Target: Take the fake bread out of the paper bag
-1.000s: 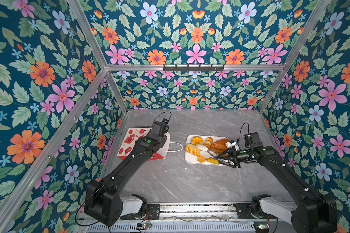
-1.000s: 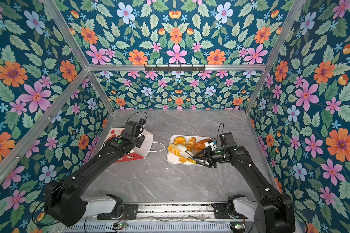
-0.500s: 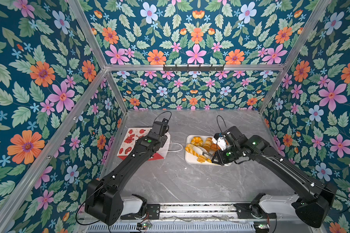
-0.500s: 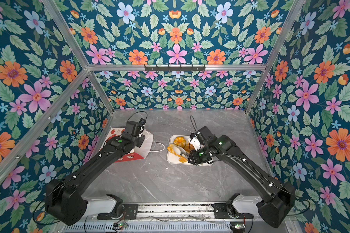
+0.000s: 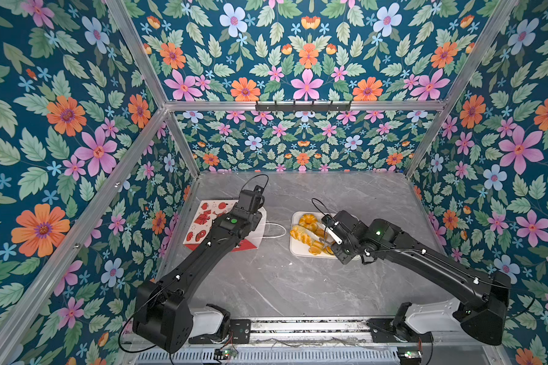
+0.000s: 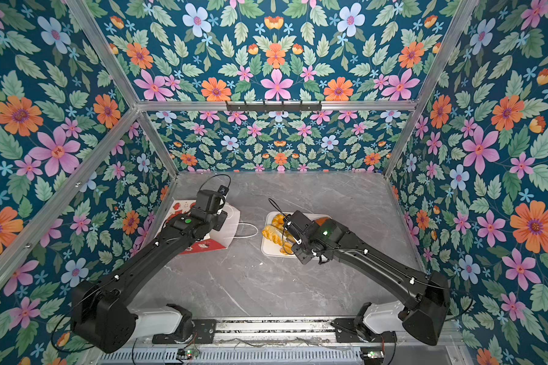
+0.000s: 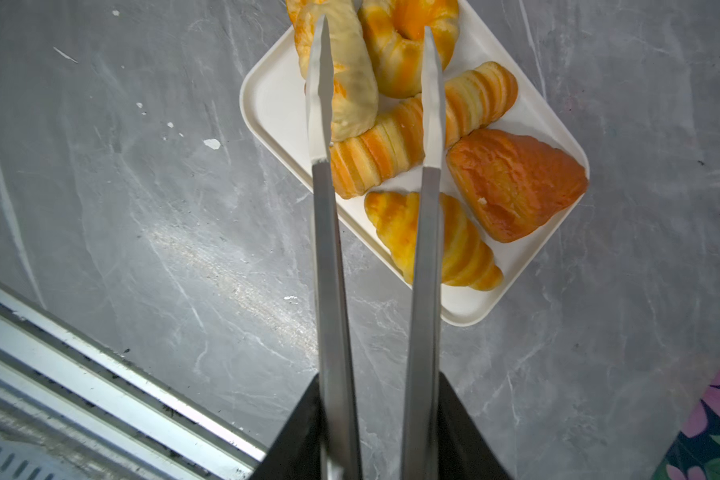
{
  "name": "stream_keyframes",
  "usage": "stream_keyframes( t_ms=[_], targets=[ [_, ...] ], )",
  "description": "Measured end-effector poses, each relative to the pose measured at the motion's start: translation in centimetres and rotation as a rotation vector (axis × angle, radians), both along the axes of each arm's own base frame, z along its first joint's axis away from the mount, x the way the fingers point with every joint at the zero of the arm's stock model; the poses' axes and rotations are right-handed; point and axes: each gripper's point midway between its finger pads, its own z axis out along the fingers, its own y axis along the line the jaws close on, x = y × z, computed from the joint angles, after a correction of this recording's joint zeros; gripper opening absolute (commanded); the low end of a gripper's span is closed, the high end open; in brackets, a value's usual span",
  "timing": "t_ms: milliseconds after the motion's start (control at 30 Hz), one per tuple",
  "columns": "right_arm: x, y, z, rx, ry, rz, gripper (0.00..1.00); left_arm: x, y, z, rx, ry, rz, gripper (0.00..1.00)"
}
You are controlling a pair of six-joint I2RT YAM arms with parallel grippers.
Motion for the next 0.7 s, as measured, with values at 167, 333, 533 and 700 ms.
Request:
stream_keyframes(
  t_ms=[167,333,533,700],
  targets=[
    [0.0,0.4,0.0,0.000,-0.011,0.027,0.40,0.0,0.0,0.0,0.000,0.000,0.000,0.00],
    [-0.4,0.8,-0.1,-0.005,-0.013,0.063,0.40,0.0,0.0,0.0,0.000,0.000,0.000,0.00],
    [-0.9,1.0,-1.1,-0.031,0.010,0.089,0.40,0.0,0.0,0.0,0.000,0.000,0.000,0.00],
    [-1.0,1.1,-1.7,-0.048,0.023,0.095,0.40,0.0,0.0,0.0,0.000,0.000,0.000,0.00]
  ],
)
